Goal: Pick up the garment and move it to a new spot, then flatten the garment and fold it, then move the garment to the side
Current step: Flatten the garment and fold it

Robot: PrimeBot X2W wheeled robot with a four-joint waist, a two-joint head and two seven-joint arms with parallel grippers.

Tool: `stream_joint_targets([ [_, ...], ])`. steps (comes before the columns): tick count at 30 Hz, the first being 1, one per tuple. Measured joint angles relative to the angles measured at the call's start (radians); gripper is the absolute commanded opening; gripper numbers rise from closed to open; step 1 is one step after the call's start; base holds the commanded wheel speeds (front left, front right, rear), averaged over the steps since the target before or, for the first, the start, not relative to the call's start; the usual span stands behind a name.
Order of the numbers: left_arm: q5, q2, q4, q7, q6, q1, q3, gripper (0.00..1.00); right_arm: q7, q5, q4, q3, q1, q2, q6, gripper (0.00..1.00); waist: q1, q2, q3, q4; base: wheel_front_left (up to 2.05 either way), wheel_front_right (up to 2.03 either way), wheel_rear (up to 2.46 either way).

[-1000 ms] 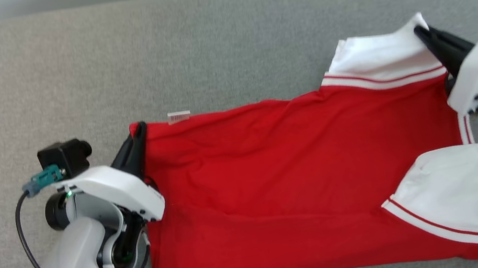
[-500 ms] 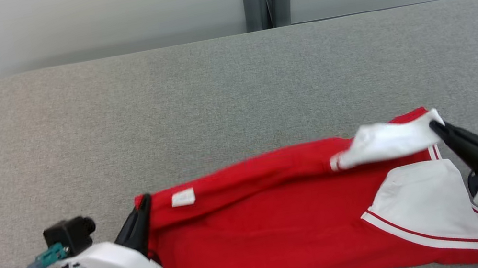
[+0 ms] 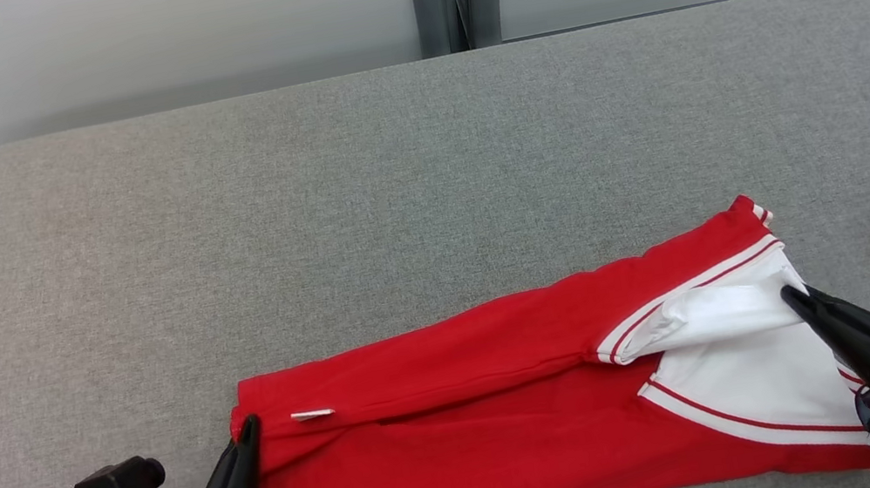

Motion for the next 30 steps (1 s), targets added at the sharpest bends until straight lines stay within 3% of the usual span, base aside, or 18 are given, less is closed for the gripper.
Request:
stream_joint_targets([
  [2, -0.006, -0.001, 0.008, -0.004, -0.003, 0.010, 0.001, 0.00, -0.013, -0.052, 0.001, 0.001, 0.009, 0.001, 0.000, 0.00, 0.0000, 0.0000, 0.000, -0.003, 0.00, 0.00, 0.00],
  [3, -0.005, -0.001, 0.013, -0.007, -0.007, 0.017, -0.001, 0.00, -0.025, -0.085, 0.004, 0.003, 0.016, 0.002, 0.000, 0.13, 0.0000, 0.0000, 0.000, -0.005, 0.00, 0.00, 0.00],
  [5, -0.005, -0.003, 0.022, -0.012, -0.008, 0.028, -0.002, 0.44, -0.038, -0.150, 0.017, 0.012, 0.028, 0.006, 0.000, 0.47, 0.0000, 0.0000, -0.001, -0.007, 0.00, 0.00, 0.00],
  [6, -0.005, -0.005, 0.026, -0.014, -0.009, 0.033, -0.001, 0.69, -0.045, -0.179, 0.026, 0.015, 0.036, 0.011, 0.000, 0.76, 0.0000, 0.0000, -0.002, -0.009, 0.00, 0.00, 0.00],
  [7, -0.006, -0.007, 0.028, -0.018, -0.009, 0.038, 0.002, 1.00, -0.053, -0.204, 0.036, 0.015, 0.044, 0.016, 0.000, 0.98, 0.0000, 0.0000, -0.003, -0.010, 0.00, 0.00, 0.00],
  [14, -0.003, 0.004, 0.008, -0.039, -0.004, 0.105, 0.028, 1.00, -0.079, -0.312, 0.082, -0.001, 0.101, 0.046, 0.000, 1.00, 0.0000, 0.0000, -0.012, -0.024, 0.00, 0.00, 0.00],
  [23, 0.060, 0.010, -0.090, -0.050, 0.056, 0.182, 0.083, 1.00, -0.086, -0.328, 0.061, -0.069, 0.211, 0.054, 0.000, 1.00, 0.0000, 0.0000, -0.043, -0.038, 0.00, 0.00, 0.00],
  [30, 0.111, 0.010, -0.163, -0.051, 0.096, 0.211, 0.116, 1.00, -0.077, -0.330, 0.010, -0.183, 0.278, 0.048, 0.000, 1.00, 0.0000, 0.0000, -0.084, -0.053, 0.00, 0.00, 0.00],
])
